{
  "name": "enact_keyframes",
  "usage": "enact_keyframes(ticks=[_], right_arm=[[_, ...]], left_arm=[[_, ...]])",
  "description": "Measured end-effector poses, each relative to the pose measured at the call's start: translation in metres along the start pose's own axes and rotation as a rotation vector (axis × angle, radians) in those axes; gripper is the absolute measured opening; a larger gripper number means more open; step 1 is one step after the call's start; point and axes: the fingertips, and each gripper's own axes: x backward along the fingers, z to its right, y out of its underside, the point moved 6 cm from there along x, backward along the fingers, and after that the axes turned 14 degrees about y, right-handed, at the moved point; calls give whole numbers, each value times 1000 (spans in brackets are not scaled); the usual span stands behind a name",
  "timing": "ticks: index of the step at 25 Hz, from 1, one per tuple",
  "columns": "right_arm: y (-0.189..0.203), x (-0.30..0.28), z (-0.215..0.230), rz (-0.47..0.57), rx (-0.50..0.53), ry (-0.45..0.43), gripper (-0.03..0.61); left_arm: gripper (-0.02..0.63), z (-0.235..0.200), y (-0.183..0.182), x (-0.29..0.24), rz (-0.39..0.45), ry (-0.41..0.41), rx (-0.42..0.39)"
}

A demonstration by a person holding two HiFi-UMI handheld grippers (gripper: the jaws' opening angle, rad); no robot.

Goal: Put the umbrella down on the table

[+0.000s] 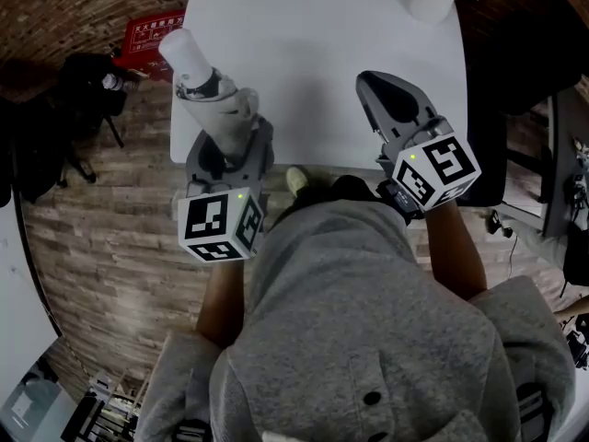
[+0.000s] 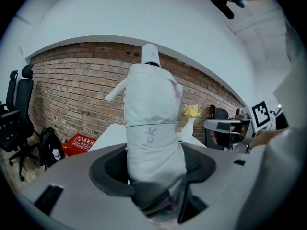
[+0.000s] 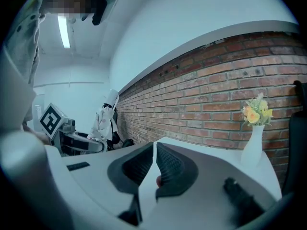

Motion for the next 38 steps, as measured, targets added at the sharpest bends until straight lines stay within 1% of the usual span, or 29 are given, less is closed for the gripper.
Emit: enact_keyframes(ticks=[8,17,24,31,38], right_arm=[[4,-6,-2,-7,4,39,35],[8,-3,10,-19,-4,61,35],[12,-10,9,-28,-6,51,35],[22,-9,12,-52,-2,43,35],[31,-10,18,-64,-8,40,35]], left_arm=[[287,-21,12,-6,-34,10,2],[287,-20,34,-21,-99,11,18],[287,-28,51,-28,-161,-4,24],[287,-34,77,-40,-245,-40,0],[287,-39,97,-54,-304,-61,-15]])
